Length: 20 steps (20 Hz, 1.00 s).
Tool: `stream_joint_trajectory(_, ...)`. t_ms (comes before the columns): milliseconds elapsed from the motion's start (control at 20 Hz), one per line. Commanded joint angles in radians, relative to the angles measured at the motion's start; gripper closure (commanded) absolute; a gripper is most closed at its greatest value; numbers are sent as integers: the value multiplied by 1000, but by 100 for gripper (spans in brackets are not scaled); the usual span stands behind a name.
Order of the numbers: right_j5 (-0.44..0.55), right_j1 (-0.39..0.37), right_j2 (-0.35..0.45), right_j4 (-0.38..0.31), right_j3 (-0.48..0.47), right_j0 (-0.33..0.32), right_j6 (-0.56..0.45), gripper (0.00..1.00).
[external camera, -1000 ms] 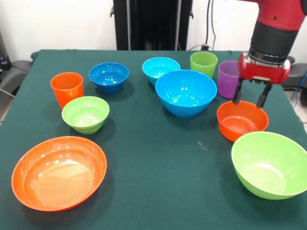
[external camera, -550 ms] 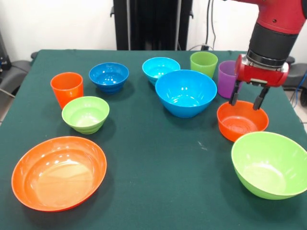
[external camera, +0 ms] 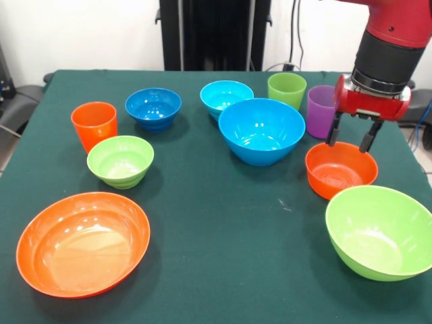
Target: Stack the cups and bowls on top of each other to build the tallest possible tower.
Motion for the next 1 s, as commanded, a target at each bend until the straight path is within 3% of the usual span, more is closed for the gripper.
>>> stream_joint_trajectory(50,77,55,101,43,-56,9,173,0)
stream_joint_trajectory(500,20,119,63,71,-73,22,212,0)
stream_joint_trajectory(1000,23,126,95,107,-61,15,214,0)
